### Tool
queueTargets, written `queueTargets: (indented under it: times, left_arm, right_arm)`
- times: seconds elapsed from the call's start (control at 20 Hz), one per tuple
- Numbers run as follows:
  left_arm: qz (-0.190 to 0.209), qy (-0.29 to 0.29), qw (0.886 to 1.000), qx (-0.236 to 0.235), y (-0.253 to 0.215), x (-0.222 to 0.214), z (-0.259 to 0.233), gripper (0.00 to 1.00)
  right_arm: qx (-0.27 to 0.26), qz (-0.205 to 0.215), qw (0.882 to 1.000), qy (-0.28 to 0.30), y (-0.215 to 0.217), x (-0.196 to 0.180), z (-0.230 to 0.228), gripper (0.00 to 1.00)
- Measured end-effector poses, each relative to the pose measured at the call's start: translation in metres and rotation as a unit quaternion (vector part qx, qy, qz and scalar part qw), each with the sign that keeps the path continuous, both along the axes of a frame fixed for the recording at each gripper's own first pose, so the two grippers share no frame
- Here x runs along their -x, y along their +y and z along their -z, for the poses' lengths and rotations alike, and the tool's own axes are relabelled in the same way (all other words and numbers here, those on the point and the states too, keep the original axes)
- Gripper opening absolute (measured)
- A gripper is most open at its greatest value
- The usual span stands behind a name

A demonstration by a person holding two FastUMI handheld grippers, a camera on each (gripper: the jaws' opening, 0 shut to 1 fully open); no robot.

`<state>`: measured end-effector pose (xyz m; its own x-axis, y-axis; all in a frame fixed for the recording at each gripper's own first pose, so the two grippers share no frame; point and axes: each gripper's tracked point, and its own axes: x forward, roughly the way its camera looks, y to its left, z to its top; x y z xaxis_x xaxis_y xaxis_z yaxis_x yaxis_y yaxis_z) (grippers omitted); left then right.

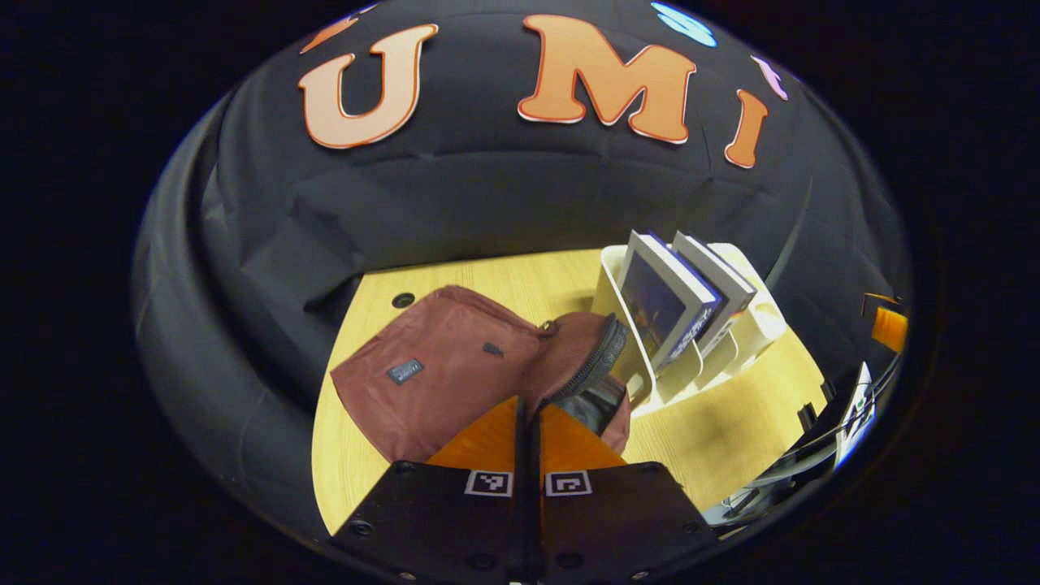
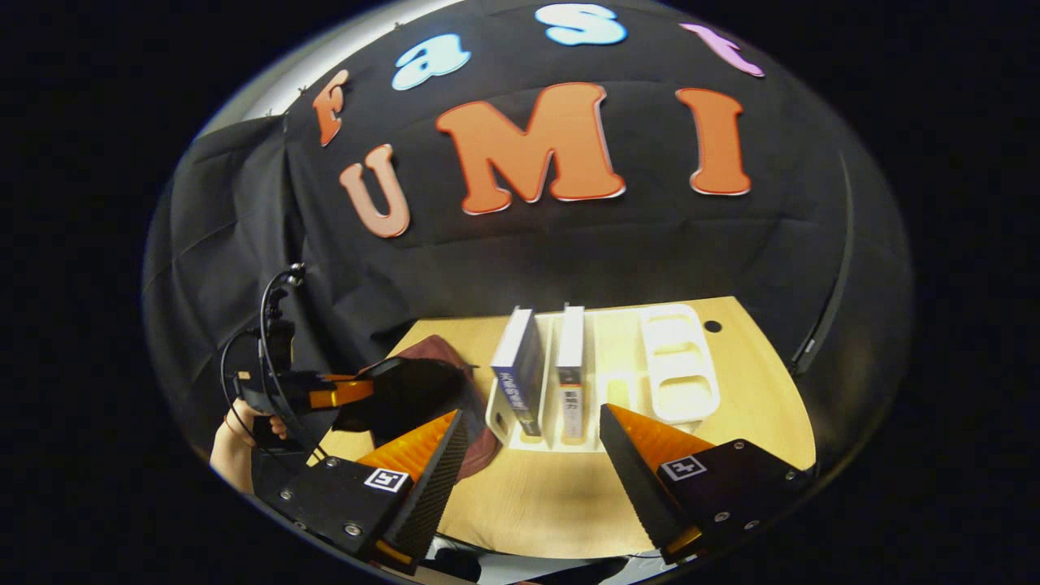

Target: Open the schoolbag, grab two books from the bookshelf and put them into the schoolbag.

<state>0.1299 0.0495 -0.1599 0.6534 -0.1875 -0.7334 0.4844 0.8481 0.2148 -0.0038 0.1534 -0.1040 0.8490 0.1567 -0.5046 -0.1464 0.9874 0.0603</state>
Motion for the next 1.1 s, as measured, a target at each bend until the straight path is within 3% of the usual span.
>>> queueTargets:
  times: [0.2,0.4,0.65,1.1]
  left_arm:
    - [0.009,-0.004,1.000,0.000,0.005,-0.008,0.000,0.01]
    - [0.000,-0.004,1.000,0.023,0.010,-0.008,0.003,0.00]
    - [-0.005,0.011,0.999,0.048,0.018,-0.008,0.006,0.01]
    - [0.032,0.006,0.999,0.017,0.023,-0.020,0.010,0.01]
  right_arm:
    - [-0.065,-0.035,0.991,0.114,0.061,-0.028,-0.007,0.97]
    - [-0.052,-0.009,0.984,0.169,0.078,-0.098,-0.005,0.97]
    - [0.000,0.055,0.973,0.225,0.059,-0.172,0.046,0.97]
    - [0.053,0.115,0.953,0.274,0.033,-0.223,0.112,0.97]
